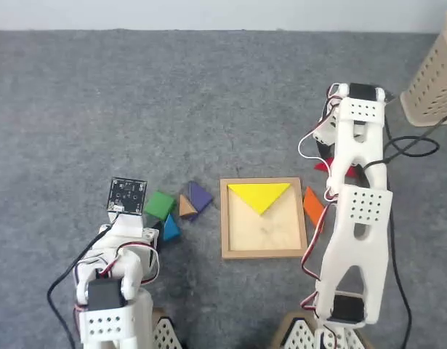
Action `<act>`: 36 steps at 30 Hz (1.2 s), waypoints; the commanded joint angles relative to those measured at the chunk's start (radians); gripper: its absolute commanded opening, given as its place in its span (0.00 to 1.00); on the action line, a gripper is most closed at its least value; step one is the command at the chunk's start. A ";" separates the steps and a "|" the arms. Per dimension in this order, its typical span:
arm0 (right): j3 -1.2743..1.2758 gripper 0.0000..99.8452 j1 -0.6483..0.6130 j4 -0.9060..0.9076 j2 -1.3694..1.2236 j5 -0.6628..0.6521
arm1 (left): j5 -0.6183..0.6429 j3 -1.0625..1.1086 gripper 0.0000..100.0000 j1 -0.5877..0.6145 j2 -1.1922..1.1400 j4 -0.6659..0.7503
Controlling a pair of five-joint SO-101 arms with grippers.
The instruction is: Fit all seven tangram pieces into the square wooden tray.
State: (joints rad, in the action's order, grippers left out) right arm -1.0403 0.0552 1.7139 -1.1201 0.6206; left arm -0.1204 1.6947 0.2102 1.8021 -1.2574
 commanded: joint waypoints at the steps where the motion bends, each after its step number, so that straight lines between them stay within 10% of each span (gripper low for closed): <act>1: -0.020 0.22 0.033 0.033 -0.010 -0.166 | -0.008 -0.008 0.19 0.003 0.017 -0.005; 24: 0.180 0.21 0.147 0.088 0.206 -0.928 | -0.008 -0.008 0.19 0.003 0.017 -0.005; 36: 0.531 0.22 0.084 -0.091 0.638 -1.019 | -0.008 -0.008 0.19 0.003 0.017 -0.005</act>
State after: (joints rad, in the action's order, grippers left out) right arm -0.5094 0.1488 1.6939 -0.5800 -0.3828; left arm -0.1204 1.6947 0.2102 1.8021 -1.2574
